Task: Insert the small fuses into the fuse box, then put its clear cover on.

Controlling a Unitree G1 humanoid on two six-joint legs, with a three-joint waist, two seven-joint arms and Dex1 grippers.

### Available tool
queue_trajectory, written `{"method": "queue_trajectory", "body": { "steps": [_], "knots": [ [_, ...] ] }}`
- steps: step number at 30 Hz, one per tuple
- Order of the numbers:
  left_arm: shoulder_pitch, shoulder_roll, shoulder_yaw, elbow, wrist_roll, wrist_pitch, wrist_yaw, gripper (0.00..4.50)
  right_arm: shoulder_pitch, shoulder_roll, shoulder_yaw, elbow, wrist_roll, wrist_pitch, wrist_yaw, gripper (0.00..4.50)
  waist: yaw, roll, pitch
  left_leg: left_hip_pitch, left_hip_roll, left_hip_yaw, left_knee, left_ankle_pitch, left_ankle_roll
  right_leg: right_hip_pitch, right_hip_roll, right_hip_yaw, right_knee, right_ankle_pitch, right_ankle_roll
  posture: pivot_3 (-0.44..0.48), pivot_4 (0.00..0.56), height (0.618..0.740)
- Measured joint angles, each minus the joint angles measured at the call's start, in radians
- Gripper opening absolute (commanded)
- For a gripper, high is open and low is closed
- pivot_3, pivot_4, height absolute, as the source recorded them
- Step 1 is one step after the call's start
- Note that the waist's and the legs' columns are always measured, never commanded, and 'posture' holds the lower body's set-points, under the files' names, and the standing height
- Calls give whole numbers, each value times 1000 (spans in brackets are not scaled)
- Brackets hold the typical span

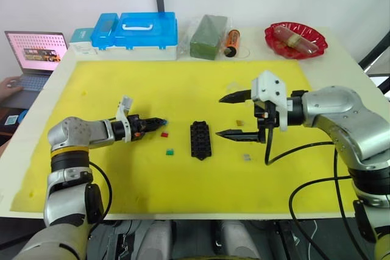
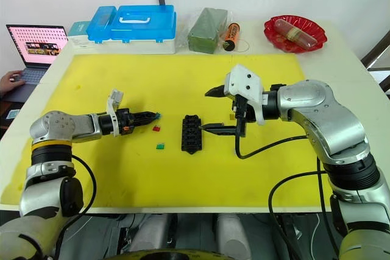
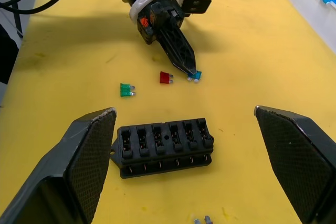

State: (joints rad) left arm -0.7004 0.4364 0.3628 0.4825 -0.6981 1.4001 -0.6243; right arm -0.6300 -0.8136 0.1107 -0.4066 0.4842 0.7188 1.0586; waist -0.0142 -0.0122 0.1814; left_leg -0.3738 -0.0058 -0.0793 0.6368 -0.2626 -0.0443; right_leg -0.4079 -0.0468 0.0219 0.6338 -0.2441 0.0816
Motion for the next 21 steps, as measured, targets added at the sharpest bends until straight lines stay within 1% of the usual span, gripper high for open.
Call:
{"method": "queue_trajectory", "body": {
  "steps": [1, 3, 4, 8, 15, 18, 21],
  "knots": [
    [5, 0, -5, -6, 0, -6, 0, 479, 0, 0, 0, 0, 0, 0, 0, 4500, 0, 0, 0, 0, 0, 0, 0, 0, 0, 0, 0, 0, 0, 0, 0, 0, 150, 740],
    [12, 1, -18, -20, 0, -17, -1, 131, 0, 0, 0, 0, -1, -1, 0, 4500, 0, 0, 0, 0, 0, 0, 0, 0, 0, 0, 0, 0, 0, 0, 0, 0, 150, 740],
    [14, 1, -22, -25, 0, -19, -2, 26, 0, 0, 0, 0, -1, -3, 0, 4500, 0, 0, 0, 0, 0, 0, 0, 0, 0, 0, 0, 0, 0, 0, 0, 0, 150, 740],
    [20, 6, -39, -33, 0, -36, -7, 26, 0, 0, 1, 1, -3, -5, 1, 4500, 0, 0, 0, 0, 0, 0, 0, 0, 0, 0, 0, 0, 0, 0, 0, 0, 150, 740],
    [21, 30, -86, -30, 2, -82, -53, 26, 0, 0, 3, 5, -9, -6, 5, 4500, 0, 0, 0, 0, 0, 0, 0, 0, 0, 0, 0, 0, 0, 0, 0, 0, 150, 740],
    [21, 62, -137, -37, 15, -141, -120, 26, -1, 1, 3, 12, -8, -3, 6, 4500, -1, 0, 0, 0, 0, 0, 0, 0, -1, 0, 1, 0, 0, 0, 0, 0, 150, 740],
    [22, 150, -202, -118, 42, -267, -255, 26, -5, 5, 2, 19, 11, 33, -3, 4500, -4, -1, 1, -1, 1, 0, -3, 1, -1, -2, 1, 0, -1, 0, -1, 0, 150, 740]
  ]
}}
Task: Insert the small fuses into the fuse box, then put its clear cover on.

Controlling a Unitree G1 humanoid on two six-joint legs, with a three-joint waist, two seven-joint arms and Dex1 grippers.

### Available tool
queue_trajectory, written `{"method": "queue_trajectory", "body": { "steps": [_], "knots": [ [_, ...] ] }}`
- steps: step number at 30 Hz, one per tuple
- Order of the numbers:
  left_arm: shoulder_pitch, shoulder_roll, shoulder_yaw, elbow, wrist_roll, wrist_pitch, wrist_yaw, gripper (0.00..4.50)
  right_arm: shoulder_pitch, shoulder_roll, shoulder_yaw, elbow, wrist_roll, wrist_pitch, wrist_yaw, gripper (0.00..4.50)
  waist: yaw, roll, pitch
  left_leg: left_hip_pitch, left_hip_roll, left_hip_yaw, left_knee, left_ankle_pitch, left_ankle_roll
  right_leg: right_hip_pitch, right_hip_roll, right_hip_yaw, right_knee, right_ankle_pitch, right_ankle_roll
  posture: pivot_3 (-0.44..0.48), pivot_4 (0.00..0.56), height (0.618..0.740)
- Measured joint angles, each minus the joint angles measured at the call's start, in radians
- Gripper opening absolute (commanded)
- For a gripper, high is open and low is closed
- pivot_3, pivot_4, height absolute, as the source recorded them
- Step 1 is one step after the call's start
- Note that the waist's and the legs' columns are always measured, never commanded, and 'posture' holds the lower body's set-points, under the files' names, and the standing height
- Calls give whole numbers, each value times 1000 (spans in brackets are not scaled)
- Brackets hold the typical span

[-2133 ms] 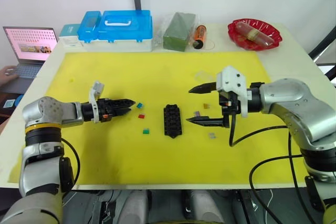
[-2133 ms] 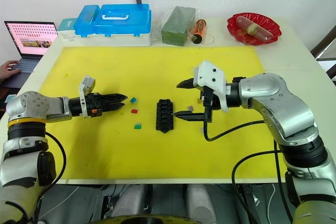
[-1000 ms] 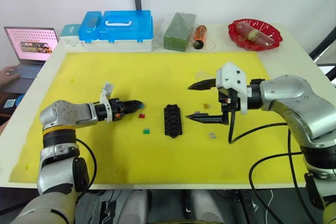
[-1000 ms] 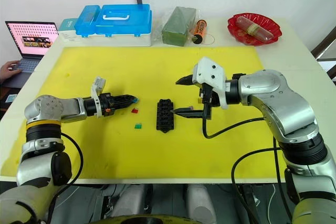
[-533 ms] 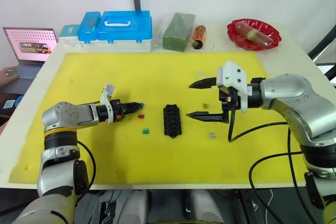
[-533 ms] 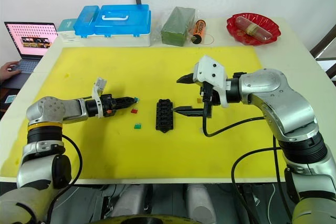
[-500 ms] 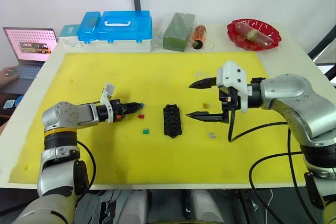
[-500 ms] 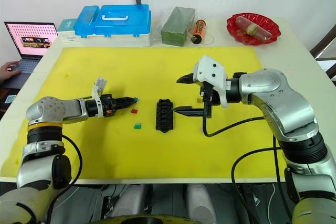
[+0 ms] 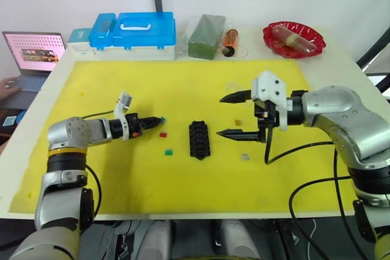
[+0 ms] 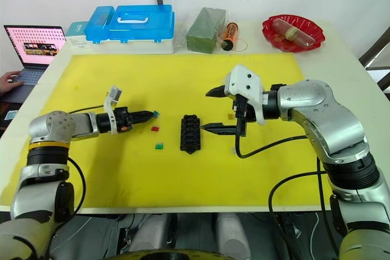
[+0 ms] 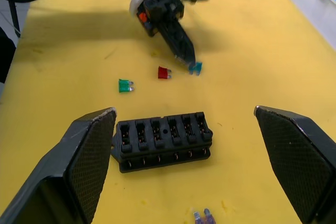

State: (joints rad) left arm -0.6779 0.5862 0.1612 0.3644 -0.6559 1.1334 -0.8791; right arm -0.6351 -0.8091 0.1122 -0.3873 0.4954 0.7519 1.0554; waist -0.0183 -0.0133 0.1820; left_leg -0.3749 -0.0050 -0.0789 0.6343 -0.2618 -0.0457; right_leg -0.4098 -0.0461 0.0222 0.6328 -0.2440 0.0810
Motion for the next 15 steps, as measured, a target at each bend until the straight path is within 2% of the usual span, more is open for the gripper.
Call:
{"method": "queue_trajectory", "body": {
  "steps": [4, 8, 15],
  "knots": [
    [-36, 131, -126, -168, 31, -171, -257, 26, -65, 35, -20, 25, 69, 109, -36, 4500, 4, 0, 0, -1, 0, 1, -2, 1, -2, -1, -1, 1, -2, 0, 0, 0, 150, 740],
    [-93, 217, -260, -257, 82, -294, -461, 26, -177, 38, -15, 53, 150, 275, -39, 4500, 4, 1, 1, -2, 0, 1, -3, 1, -1, -1, -1, 1, -4, -1, -1, 0, 150, 740],
    [-206, 234, -389, -309, 179, -454, -628, 26, -368, 99, 24, 137, 236, 544, -78, 4500, -2, 0, 1, -2, 0, 2, -3, 1, -1, -2, 1, 1, -2, 0, 0, 0, 150, 740]
  ]
}}
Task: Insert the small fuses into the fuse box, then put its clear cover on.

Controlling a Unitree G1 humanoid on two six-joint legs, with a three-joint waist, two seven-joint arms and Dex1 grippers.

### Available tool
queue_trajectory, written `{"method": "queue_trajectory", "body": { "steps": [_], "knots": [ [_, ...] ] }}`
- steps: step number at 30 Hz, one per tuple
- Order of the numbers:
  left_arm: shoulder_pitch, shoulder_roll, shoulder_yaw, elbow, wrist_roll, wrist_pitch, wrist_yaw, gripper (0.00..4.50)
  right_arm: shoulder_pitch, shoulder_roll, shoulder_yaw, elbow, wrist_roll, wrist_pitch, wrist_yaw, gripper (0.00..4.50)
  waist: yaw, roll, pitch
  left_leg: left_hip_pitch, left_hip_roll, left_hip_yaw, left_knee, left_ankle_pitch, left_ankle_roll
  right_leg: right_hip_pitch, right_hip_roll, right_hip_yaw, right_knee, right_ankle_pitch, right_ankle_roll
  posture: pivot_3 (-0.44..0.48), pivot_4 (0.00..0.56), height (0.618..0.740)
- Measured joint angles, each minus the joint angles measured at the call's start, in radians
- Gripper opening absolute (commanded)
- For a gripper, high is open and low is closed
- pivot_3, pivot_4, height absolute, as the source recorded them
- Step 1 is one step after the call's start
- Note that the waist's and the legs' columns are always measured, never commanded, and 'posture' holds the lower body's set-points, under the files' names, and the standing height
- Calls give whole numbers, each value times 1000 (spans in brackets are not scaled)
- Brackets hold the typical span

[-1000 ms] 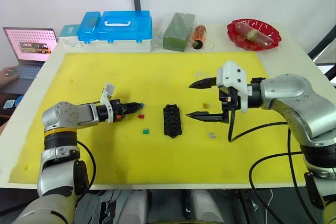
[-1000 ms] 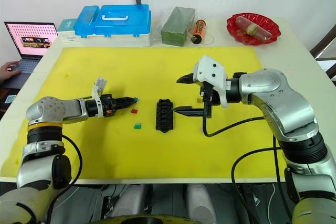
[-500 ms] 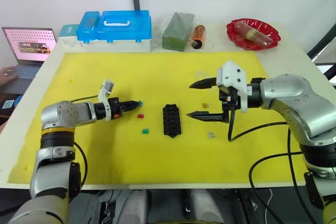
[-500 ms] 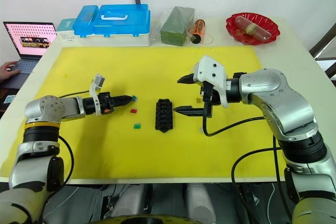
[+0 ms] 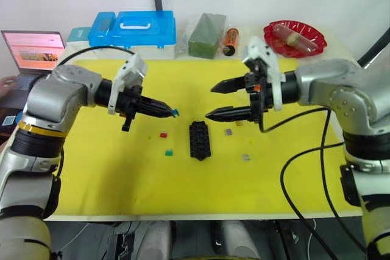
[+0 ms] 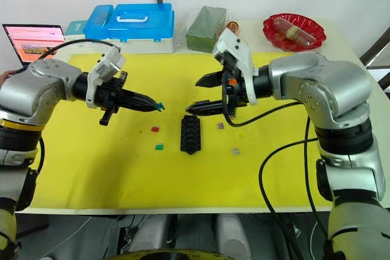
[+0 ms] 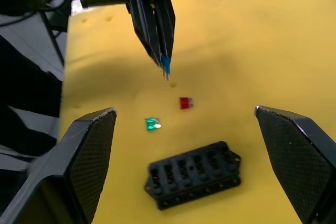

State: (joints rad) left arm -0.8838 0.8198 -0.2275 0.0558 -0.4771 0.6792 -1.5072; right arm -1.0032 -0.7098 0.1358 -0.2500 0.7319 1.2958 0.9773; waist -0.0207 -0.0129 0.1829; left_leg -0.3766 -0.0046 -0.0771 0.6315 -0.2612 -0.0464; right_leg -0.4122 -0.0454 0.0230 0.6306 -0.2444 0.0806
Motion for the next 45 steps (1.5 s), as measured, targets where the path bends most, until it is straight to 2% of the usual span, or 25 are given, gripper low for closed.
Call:
{"method": "queue_trajectory", "body": {
  "steps": [3, 7, 12, 15, 17, 31, 34, 36, 45],
  "knots": [
    [-15, -6, -36, -2, 34, -42, -36, 0, -42, 39, 18, 12, 29, 90, -24, 3869, -1, 0, 0, -1, 0, 0, 0, 0, 1, -2, 1, 0, 1, 0, 0, 0, 150, 740],
    [-28, -24, -46, -16, 53, -60, -48, 0, -79, 74, 50, 20, 37, 142, -56, 2646, 0, 0, 0, -11, 0, -1, 3, 0, 1, -11, 1, 0, 3, 0, 1, 0, 150, 740],
    [-34, -53, -63, -19, 73, -72, -48, 0, -93, 105, 97, 38, 28, 165, -97, 2646, 1, 0, 0, -15, 0, -1, 6, 0, 1, -14, 0, 0, 5, 1, 1, 0, 150, 740],
    [-40, -84, -67, -20, 76, -73, -37, 0, -105, 121, 122, 38, 20, 166, -117, 2124, 1, 0, 0, -15, 0, -1, 7, 0, 1, -14, 1, 0, 6, 1, 1, 0, 150, 740],
    [-42, -85, -71, -21, 78, -73, -37, 0, -105, 123, 132, 38, 18, 167, -125, 1490, 0, 0, 0, -15, 0, -1, 8, 0, 1, -14, 1, 0, 7, 1, 1, 0, 150, 740],
    [-42, -87, -72, -10, 101, -83, -40, 0, -104, 119, 146, 17, 18, 171, -129, 1490, 0, 0, 0, -15, 0, -1, 14, -2, 3, -14, 1, 0, 14, 0, 1, 0, 150, 740],
    [-42, -93, -72, -9, 106, -84, -40, 0, -104, 117, 161, 17, 16, 166, -130, 949, 0, 0, 0, -15, 0, -1, 14, -2, 3, -14, 1, 0, 14, 0, 1, 0, 150, 740],
    [-42, -93, -72, -10, 107, -84, -41, 0, -104, 116, 165, 17, 13, 161, -130, 323, 0, 0, 0, -15, 0, -1, 14, -2, 3, -14, 1, 0, 14, 0, 1, 0, 150, 740],
    [-42, -94, -72, -10, 117, -84, -42, 0, -104, 112, 176, 17, -3, 144, -128, 323, 0, 0, 0, -15, 0, -1, 14, -2, 3, -15, 1, 0, 15, 0, 1, 0, 150, 740]
  ]
}}
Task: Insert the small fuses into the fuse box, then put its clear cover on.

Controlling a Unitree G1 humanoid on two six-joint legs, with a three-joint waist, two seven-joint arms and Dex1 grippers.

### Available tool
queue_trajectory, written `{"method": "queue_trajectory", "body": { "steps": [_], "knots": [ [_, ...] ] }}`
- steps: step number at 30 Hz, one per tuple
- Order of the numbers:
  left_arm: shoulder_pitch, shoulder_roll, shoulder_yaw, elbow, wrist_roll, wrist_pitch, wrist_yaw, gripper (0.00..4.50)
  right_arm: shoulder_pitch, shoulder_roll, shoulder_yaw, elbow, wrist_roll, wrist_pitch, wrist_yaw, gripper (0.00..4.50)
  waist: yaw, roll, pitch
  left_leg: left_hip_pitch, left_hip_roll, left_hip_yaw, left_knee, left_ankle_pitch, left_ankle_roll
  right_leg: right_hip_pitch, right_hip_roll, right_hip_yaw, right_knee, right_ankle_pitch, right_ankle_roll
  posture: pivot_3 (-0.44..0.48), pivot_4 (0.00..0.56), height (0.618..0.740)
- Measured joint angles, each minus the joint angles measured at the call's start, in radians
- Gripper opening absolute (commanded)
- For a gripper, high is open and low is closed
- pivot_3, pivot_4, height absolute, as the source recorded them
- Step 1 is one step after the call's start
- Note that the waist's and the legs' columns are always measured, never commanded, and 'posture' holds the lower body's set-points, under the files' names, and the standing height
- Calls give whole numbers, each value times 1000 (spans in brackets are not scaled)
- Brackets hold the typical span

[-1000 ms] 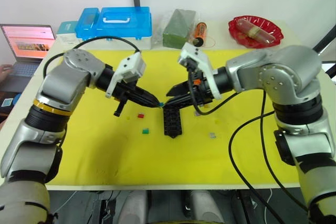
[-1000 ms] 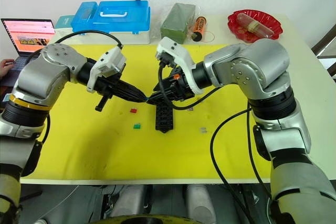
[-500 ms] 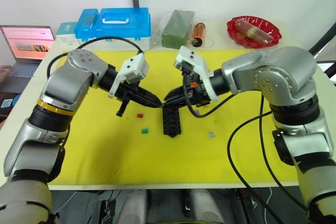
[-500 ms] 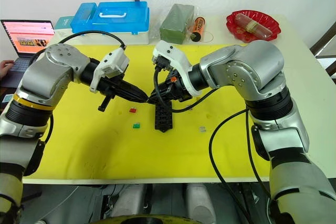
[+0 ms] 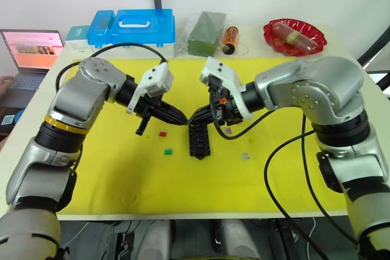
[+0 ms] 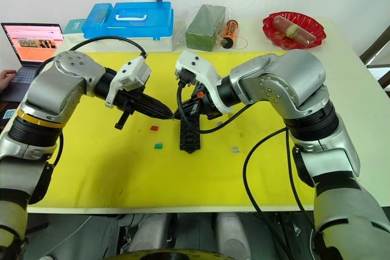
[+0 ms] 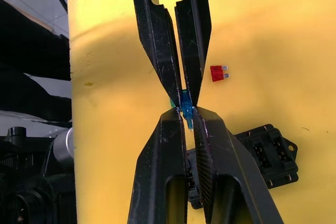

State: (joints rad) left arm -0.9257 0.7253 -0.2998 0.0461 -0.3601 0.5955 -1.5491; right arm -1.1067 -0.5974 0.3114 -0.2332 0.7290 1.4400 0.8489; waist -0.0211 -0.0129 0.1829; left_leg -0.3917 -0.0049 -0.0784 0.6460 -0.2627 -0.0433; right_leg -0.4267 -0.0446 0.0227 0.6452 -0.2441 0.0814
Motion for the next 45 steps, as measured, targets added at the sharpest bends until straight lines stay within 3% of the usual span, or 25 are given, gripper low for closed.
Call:
{"method": "queue_trajectory", "body": {
  "steps": [3, 14, 17, 21, 28, 32, 34, 40, 45],
  "knots": [
    [0, 0, 0, 0, 0, 0, 0, 0, 0, 0, 1, 0, -2, -6, 1, 4, 0, 0, 0, 0, 0, 0, 0, 0, 0, 0, 0, 0, 0, 0, 0, 0, 150, 740],
    [0, -2, 1, 1, 3, 5, 8, 0, 0, -12, 20, -1, -11, -26, 8, 4, 0, 0, 0, 0, 0, 0, 0, 0, 0, 0, 0, 0, 0, 0, 0, 0, 150, 740],
    [0, -2, 1, -6, 3, 13, 25, 781, 4, -20, 28, -8, -17, -34, 12, 0, 0, 0, 0, 0, 0, 0, 0, 0, 0, 0, 0, 0, 0, 0, 0, 0, 150, 740],
    [23, 15, 12, -66, -6, 46, 53, 2172, 68, -54, 30, -54, -20, -99, 47, 0, 0, 0, 0, 0, 0, 0, 0, 0, 0, 0, 0, 0, 0, 0, 0, 0, 150, 740],
    [197, 87, 90, -215, -43, 66, 118, 4466, 334, -91, -15, -136, -83, -431, 116, 0, 1, 0, 0, 1, 0, 0, 1, 0, 1, 0, 0, 1, 1, -1, 1, 0, 150, 740],
    [369, 31, 104, -265, -12, 3, 252, 4466, 496, -91, -41, -120, -158, -673, 181, 0, 6, -1, 0, 1, 0, 0, 2, 0, 1, 2, -1, 1, 1, -1, 1, 0, 150, 740],
    [413, -7, 97, -265, 18, -30, 316, 4466, 514, -88, -40, -92, -180, -738, 209, 0, 6, -2, 0, 1, 0, 0, 3, 0, 1, 2, 0, 1, 1, -1, 1, 0, 150, 740],
    [422, -55, 78, -265, 69, -101, 448, 4466, 523, -88, -37, 14, -235, -865, 305, 0, 7, -2, 0, 2, 0, 0, 3, 0, 1, 3, 0, 1, 1, 0, 1, 0, 150, 740],
    [426, -63, 63, -265, 90, -101, 475, 4466, 531, -84, -23, 83, -277, -925, 350, 0, 4, -2, 0, 2, 0, 0, 2, 0, 1, 2, 0, 1, 1, 0, 1, 0, 150, 740]
  ]
}}
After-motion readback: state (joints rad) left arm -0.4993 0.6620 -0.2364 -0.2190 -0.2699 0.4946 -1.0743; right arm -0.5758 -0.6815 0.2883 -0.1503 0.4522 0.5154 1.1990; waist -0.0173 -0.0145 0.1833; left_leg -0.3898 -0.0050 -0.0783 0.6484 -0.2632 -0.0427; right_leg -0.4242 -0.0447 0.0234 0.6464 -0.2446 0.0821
